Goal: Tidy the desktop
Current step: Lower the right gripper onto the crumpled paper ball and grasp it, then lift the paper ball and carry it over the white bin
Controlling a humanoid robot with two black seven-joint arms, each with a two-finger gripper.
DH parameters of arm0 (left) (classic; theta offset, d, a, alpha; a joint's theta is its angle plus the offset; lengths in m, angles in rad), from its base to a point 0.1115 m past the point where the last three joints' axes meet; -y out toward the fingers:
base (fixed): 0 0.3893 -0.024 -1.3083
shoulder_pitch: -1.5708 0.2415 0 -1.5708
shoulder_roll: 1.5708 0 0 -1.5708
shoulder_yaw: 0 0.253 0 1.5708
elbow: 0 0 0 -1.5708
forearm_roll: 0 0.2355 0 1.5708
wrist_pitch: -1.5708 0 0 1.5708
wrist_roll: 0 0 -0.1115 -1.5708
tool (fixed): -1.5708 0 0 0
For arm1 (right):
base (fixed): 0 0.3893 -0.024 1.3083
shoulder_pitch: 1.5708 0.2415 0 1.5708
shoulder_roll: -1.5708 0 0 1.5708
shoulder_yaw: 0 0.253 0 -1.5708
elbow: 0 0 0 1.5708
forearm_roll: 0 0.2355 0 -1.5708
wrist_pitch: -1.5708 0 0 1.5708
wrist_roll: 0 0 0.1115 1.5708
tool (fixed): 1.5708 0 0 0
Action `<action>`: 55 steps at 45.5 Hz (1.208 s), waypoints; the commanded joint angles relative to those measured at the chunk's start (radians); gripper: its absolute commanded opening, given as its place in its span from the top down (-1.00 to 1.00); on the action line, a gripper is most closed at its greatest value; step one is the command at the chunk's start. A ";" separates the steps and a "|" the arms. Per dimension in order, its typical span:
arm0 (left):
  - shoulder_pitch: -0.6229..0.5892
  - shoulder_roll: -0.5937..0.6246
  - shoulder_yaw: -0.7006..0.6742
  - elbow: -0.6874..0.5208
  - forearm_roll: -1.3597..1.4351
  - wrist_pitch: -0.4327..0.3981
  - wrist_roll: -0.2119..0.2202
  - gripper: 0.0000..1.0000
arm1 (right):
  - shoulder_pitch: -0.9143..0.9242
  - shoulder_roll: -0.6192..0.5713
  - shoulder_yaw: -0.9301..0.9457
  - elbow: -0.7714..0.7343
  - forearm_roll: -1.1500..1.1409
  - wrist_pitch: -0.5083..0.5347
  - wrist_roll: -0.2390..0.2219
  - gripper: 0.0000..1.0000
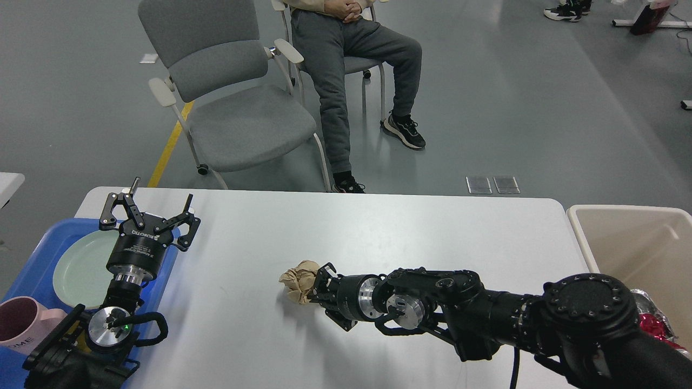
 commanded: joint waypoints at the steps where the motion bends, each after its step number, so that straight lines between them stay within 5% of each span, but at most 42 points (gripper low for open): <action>1: 0.000 0.000 0.000 0.000 0.000 0.000 0.000 -0.93 | 0.003 -0.001 0.001 0.002 0.026 0.005 -0.025 1.00; 21: -0.001 0.000 -0.002 0.000 0.000 0.000 0.000 -0.93 | 0.208 -0.164 -0.073 0.121 0.086 0.077 -0.078 1.00; 34: 0.000 0.000 0.000 0.000 0.000 0.000 0.000 -0.93 | 0.636 -0.382 -0.485 0.382 0.138 0.257 -0.092 1.00; 47: 0.000 0.000 0.000 0.000 0.000 0.000 0.000 -0.93 | 1.124 -0.429 -0.972 0.649 0.123 0.409 -0.049 1.00; 55: 0.000 0.000 0.000 0.001 0.000 0.001 0.000 -0.93 | 1.292 -0.458 -1.115 0.827 0.037 0.455 -0.041 1.00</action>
